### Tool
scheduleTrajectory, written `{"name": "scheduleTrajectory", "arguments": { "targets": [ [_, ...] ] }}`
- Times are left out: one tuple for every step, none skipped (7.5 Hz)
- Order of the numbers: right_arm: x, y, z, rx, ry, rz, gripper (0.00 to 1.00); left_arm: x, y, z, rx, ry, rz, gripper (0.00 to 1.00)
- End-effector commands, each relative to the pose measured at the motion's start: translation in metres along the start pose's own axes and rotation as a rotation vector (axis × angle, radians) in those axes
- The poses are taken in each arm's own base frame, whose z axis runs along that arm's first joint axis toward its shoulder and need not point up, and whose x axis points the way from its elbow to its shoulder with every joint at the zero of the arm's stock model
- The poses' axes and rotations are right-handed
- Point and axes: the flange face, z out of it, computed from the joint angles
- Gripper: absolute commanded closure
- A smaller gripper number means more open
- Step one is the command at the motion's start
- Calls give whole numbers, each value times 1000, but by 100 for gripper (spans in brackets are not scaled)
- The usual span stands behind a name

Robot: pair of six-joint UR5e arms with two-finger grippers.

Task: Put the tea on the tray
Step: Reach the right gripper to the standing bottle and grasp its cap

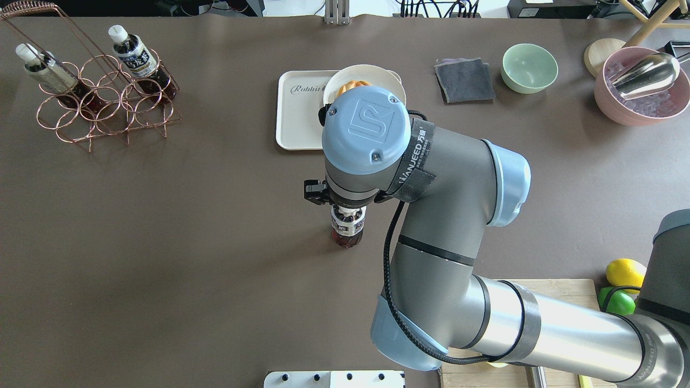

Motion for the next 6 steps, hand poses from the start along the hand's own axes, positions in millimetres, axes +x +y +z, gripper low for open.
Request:
{"name": "scheduleTrajectory", "arguments": {
  "targets": [
    [2,-1,-5,7,-6,0,100,2,-4,-3,7,2,4,2],
    [4,-10,-17,18,-17,11,100,3,-6,-4,9,2,6,2],
    [7,-24,-28,38,-25,26,100,4,-7,-6,13,2,9,2],
    [3,-43,-41,48,-20,43,100,5,-8,-6,14,3,9,2],
    [-12,-80,-61,39,-20,50,100,7,-11,-8,18,14,12,2],
    [-33,-118,-62,17,3,55,100,7,-11,-8,17,15,11,2]
  ]
}}
